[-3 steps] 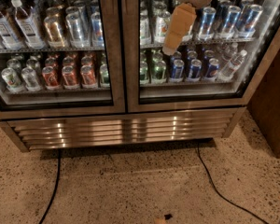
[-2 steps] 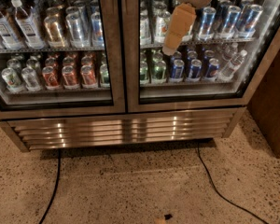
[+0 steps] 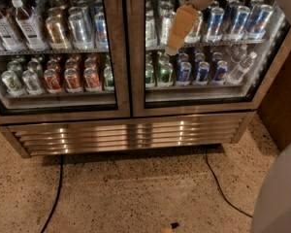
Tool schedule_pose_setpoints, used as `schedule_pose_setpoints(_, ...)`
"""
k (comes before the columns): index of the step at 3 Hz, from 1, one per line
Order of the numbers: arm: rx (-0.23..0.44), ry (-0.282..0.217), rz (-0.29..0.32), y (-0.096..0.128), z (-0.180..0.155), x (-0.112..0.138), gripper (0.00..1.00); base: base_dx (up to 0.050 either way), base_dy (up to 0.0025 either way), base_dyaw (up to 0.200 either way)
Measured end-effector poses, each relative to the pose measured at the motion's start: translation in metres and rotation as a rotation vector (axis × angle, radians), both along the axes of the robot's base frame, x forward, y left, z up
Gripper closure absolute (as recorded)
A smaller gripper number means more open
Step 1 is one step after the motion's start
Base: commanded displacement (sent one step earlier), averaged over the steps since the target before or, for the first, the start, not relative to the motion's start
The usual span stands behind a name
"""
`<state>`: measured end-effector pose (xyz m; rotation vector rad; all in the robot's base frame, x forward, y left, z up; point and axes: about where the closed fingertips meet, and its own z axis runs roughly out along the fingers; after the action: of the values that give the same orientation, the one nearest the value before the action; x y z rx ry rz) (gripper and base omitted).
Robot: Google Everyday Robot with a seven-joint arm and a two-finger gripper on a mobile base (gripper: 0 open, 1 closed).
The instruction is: Open right fridge door
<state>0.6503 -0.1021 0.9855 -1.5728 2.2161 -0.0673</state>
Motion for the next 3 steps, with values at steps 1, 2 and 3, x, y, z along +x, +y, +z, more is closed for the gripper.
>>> schedule_pose_setpoints(1, 0.086, 0.034, 0.017, 0.001, -0.002, 0.003, 0.00, 0.000, 0.00000, 0.000)
schedule_pose_setpoints(2, 0.130, 0.025, 0.034, 0.012, 0.003, 0.006, 0.00, 0.000, 0.00000, 0.000)
schedule_pose_setpoints(3, 0.130, 0.025, 0.034, 0.012, 0.003, 0.006, 0.00, 0.000, 0.00000, 0.000)
